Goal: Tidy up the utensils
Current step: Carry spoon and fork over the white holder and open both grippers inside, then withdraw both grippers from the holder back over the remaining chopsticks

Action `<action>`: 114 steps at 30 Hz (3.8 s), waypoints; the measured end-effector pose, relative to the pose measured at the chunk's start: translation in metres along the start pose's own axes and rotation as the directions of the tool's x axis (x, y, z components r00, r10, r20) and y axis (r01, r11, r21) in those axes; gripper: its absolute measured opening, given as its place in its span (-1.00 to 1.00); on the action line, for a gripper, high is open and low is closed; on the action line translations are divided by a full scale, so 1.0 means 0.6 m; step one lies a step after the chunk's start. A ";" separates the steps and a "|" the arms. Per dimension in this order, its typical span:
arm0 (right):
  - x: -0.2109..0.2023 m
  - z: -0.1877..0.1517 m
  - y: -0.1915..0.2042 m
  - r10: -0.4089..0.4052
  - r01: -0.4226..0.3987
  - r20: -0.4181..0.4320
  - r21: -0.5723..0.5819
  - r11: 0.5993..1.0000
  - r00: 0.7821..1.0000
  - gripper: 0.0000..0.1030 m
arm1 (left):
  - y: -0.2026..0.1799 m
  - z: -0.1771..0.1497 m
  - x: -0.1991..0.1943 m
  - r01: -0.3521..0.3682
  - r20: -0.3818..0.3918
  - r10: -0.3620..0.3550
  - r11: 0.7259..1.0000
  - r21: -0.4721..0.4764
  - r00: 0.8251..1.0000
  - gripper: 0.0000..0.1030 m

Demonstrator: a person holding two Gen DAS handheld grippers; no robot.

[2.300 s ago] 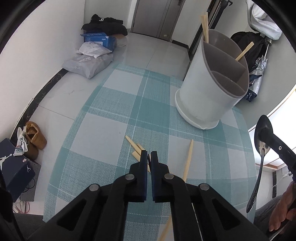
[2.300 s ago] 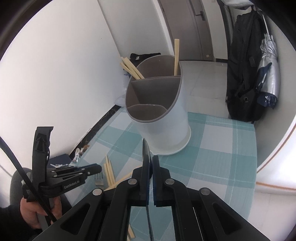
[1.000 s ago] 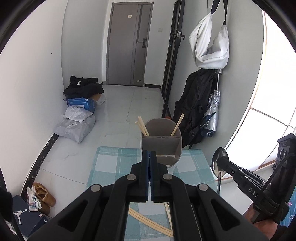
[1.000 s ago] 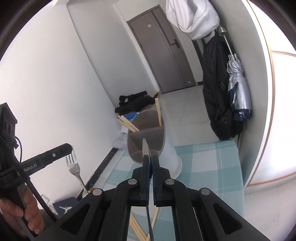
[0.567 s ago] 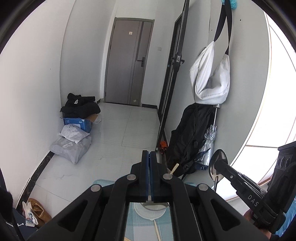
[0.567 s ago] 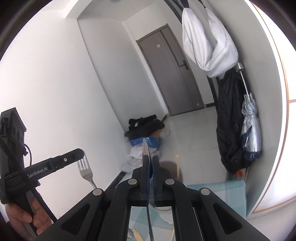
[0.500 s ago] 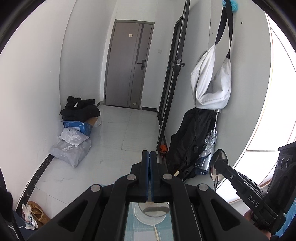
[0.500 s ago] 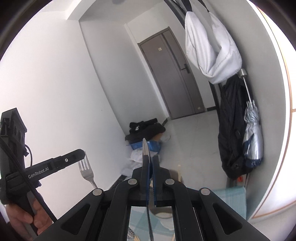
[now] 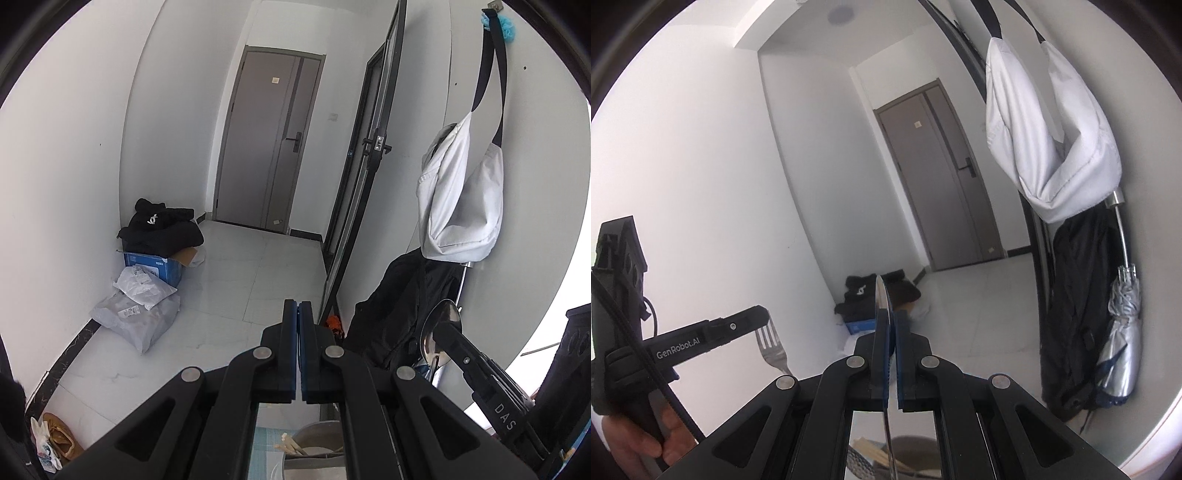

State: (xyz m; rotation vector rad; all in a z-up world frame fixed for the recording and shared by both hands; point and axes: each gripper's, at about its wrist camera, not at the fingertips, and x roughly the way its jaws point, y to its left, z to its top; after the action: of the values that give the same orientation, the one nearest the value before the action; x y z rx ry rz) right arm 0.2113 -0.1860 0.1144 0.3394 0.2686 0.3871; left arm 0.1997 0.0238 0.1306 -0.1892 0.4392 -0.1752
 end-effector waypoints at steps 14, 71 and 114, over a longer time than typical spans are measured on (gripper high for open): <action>0.105 -0.080 -0.053 -0.051 0.050 0.013 0.054 0.997 0.999 -0.96 | 0.014 -0.041 0.081 -0.011 -0.004 0.011 0.996 0.083 1.000 -1.00; -0.091 -0.145 -0.005 -0.018 -0.002 -0.209 -0.096 0.995 0.978 0.06 | 0.005 -0.115 -0.068 -0.044 -0.149 0.046 0.999 0.018 0.988 0.61; -0.210 -0.371 0.016 -0.161 0.112 -0.537 -0.123 0.986 0.828 0.59 | 0.077 -0.357 -0.158 -0.200 -0.261 0.161 0.971 -0.131 0.952 0.97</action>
State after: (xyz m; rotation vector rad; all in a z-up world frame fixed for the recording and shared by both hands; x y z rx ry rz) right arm 0.0250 -0.1694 -0.0608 0.1136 0.8334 0.3456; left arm 0.0274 0.0578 -0.0314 -0.2808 0.7184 0.0172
